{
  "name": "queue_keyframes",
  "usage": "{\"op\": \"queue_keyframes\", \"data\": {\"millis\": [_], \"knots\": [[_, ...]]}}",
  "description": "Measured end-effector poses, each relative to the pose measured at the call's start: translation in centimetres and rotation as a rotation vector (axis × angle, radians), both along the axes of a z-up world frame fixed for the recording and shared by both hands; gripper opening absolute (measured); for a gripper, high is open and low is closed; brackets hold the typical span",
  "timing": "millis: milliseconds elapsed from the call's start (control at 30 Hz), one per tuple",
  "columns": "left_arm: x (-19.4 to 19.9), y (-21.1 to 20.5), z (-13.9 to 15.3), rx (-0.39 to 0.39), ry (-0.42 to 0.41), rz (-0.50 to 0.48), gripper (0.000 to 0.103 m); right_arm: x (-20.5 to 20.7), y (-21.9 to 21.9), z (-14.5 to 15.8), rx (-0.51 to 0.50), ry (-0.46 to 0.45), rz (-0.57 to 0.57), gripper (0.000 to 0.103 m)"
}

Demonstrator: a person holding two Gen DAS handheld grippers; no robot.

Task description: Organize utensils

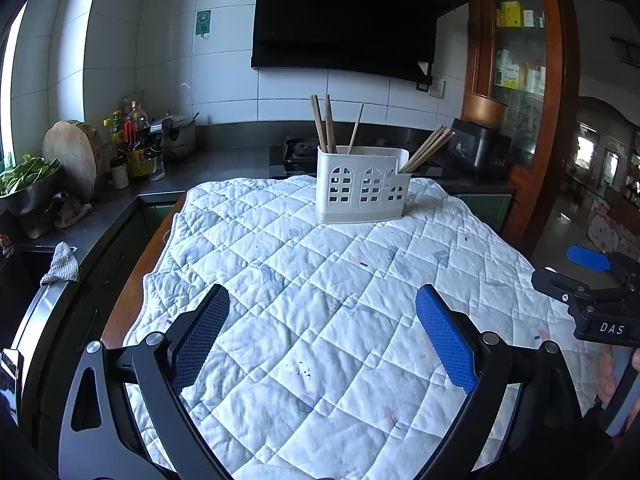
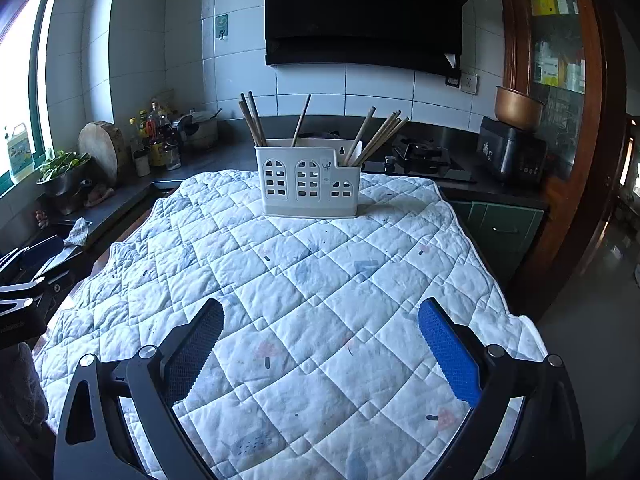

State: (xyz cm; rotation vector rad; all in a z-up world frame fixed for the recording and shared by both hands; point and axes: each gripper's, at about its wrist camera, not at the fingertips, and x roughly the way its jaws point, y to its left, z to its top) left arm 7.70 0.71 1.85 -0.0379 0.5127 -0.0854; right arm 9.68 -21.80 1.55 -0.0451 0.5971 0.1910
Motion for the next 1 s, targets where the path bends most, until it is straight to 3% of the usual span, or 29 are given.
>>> {"op": "queue_keyframes", "data": {"millis": [1000], "knots": [[-0.01, -0.32, -0.56, -0.005, 0.020, -0.021, 0.093, 0.09, 0.75, -0.18, -0.012, 0.006, 0.026, 0.095]]}}
